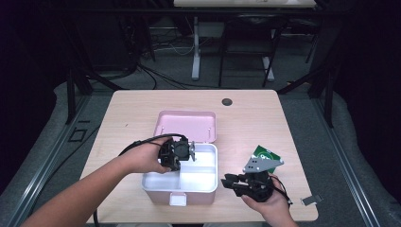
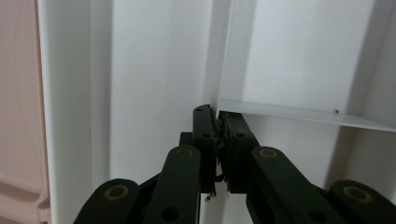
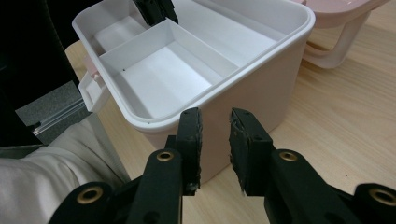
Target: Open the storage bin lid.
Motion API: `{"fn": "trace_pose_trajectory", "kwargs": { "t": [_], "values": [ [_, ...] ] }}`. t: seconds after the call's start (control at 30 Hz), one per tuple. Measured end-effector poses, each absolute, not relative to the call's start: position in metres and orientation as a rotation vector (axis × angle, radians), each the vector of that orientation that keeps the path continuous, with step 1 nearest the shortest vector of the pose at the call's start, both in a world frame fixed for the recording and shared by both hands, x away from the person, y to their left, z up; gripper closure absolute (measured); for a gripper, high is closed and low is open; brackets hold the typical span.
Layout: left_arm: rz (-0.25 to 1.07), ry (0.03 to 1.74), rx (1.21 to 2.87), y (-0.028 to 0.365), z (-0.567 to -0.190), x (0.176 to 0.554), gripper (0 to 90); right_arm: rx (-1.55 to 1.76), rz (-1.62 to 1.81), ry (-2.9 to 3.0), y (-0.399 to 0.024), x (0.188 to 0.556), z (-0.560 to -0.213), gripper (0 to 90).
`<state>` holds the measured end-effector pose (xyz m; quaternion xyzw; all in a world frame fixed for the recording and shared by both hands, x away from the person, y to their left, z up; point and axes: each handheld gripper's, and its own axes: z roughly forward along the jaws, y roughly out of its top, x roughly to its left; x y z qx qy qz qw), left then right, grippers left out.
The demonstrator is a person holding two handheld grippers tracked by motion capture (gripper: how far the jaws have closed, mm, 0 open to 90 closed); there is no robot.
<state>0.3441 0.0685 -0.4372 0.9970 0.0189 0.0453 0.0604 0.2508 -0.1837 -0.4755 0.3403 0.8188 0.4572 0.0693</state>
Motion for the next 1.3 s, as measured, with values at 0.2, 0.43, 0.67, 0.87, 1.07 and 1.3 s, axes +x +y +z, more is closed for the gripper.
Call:
{"fn": "trace_pose_trajectory", "kwargs": {
  "t": [0.2,0.43,0.67,0.87,1.07,1.3],
  "values": [
    [0.151,0.033,3.026,0.067,-0.437,0.343,86.6,1.029,1.384,2.462,-0.184,0.251,-0.476,73.5],
    [0.161,0.012,3.037,0.066,-0.436,0.342,87.3,1.029,1.381,2.463,-0.183,0.252,-0.476,73.5],
    [0.163,0.033,3.033,0.066,-0.434,0.344,88.4,1.036,1.374,2.457,-0.185,0.252,-0.476,73.5],
    [0.172,0.035,3.026,0.067,-0.43,0.343,89.2,1.04,1.378,2.447,-0.187,0.252,-0.476,73.5],
    [0.207,0.025,3.014,0.069,-0.421,0.342,89.5,1.036,1.382,2.45,-0.187,0.252,-0.474,73.4],
    [0.233,0.037,3.001,0.075,-0.402,0.34,89.4,1.039,1.387,2.447,-0.187,0.253,-0.474,73.3]
  ]
}}
